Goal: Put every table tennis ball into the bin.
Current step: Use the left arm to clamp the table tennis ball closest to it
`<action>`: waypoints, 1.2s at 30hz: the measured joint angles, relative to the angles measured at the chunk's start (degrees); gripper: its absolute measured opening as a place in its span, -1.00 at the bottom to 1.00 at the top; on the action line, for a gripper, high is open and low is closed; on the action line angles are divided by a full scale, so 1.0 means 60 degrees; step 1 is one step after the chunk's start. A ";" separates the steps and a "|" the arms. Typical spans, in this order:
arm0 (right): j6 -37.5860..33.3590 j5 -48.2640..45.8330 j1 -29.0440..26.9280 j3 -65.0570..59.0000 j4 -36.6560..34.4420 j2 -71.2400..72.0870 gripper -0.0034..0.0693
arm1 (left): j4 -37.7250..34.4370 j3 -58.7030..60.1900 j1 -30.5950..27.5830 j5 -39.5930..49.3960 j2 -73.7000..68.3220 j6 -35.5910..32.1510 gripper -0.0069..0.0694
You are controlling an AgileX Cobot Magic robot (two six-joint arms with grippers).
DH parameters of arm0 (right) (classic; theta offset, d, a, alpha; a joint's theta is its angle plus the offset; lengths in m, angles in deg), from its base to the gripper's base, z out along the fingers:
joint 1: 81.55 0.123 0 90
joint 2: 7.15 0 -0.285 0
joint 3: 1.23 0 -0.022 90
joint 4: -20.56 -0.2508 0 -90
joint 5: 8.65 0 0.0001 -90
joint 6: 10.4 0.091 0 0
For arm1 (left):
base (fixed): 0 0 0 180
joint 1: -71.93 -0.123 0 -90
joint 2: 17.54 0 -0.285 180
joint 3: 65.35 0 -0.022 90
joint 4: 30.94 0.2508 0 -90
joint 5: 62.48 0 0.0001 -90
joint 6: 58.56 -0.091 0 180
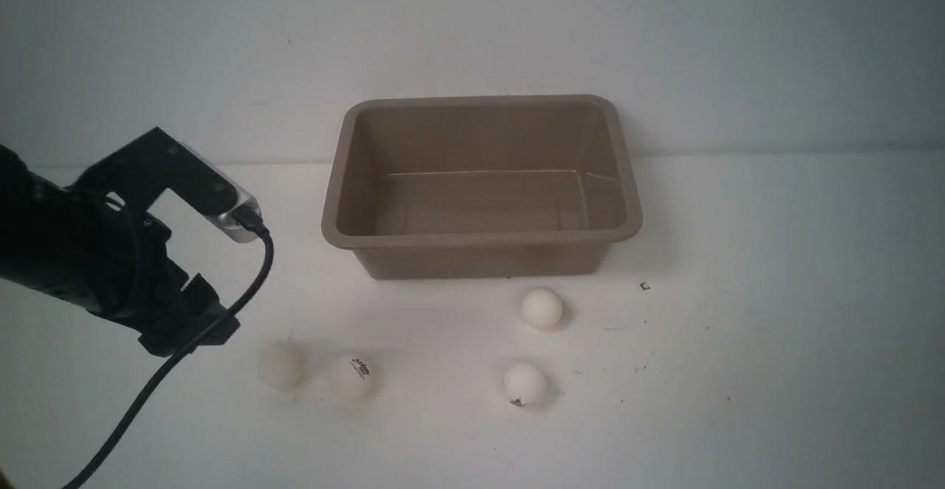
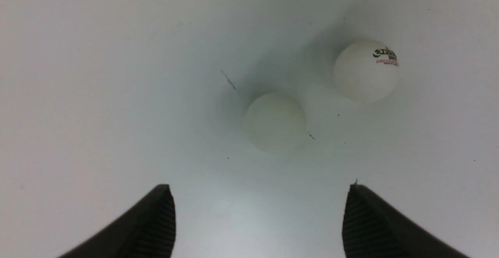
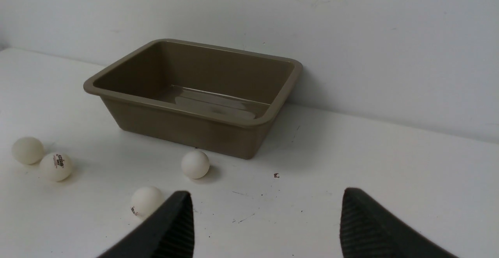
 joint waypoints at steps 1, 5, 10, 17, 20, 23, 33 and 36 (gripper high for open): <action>0.0000 -0.0008 0.0000 0.0000 0.0000 0.0000 0.36 | -0.0001 -0.0013 0.0000 0.0012 -0.0106 0.0000 0.53; 0.0000 -0.0008 0.0000 0.0000 -0.0009 0.0000 0.36 | -0.0252 -0.0227 0.0000 -0.0020 -0.1021 -0.0099 0.53; 0.0000 -0.0011 0.0000 0.0000 -0.0004 0.0000 0.36 | -0.0796 -0.0411 0.0007 -0.0214 -0.1648 -0.0350 0.53; 0.0000 -0.0030 0.0000 0.0000 -0.0004 0.0000 0.36 | -0.1315 -0.0507 0.0007 -0.0375 -0.2143 -0.0383 0.53; 0.0000 -0.0038 0.0000 0.0000 -0.0004 0.0000 0.36 | -0.1335 -0.0507 0.0007 -0.0375 -0.2160 -0.0413 0.53; -0.0002 -0.0038 0.0000 0.0000 -0.0004 0.0000 0.36 | -0.1412 -0.0507 0.0007 -0.0367 -0.2160 -0.0413 0.53; -0.0002 -0.0038 0.0000 0.0000 -0.0011 0.0000 0.36 | -0.1736 -0.0507 0.0018 -0.0327 -0.2193 -0.0416 0.53; -0.0002 -0.0038 0.0000 0.0000 -0.0011 0.0000 0.36 | -0.1736 -0.0507 0.0018 -0.0169 -0.2302 -0.0416 0.53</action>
